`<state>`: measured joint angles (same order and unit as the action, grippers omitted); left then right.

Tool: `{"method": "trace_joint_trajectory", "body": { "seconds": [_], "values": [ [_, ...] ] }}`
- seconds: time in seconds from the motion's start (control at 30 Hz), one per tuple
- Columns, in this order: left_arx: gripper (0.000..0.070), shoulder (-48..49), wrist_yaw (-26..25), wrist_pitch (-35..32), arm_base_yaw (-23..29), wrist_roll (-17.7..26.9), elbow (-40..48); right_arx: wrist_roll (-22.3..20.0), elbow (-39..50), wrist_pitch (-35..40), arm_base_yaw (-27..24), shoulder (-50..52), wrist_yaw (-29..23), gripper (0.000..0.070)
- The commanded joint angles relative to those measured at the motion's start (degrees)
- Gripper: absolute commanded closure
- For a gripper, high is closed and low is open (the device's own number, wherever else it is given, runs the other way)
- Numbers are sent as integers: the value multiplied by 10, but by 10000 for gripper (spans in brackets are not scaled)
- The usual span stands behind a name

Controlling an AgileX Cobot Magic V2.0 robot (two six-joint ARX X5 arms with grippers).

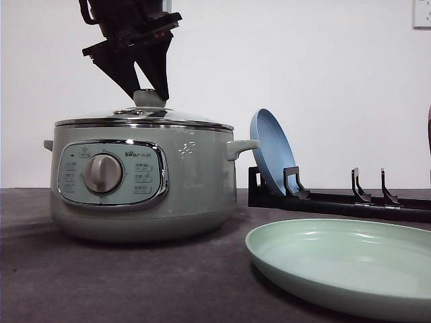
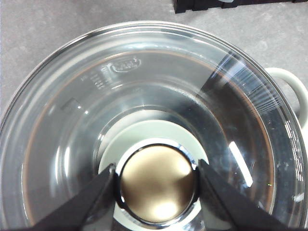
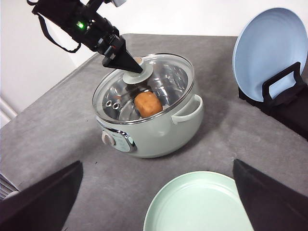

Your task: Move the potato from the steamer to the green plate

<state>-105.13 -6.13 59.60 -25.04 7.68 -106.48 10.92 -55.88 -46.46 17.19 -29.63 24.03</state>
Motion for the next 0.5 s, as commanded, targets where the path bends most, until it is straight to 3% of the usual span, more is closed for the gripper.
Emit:
{"method": "trace_joint_trajectory", "body": {
  "seconds": [0.0, 0.47],
  "values": [
    [700, -13, -7, 6, -5, -7, -29, 2, -9, 3, 2, -2, 0, 71],
    [700, -13, -7, 92, -5, -13, -182, 3, -9, 3, 2, -2, 0, 71]
  ]
}}
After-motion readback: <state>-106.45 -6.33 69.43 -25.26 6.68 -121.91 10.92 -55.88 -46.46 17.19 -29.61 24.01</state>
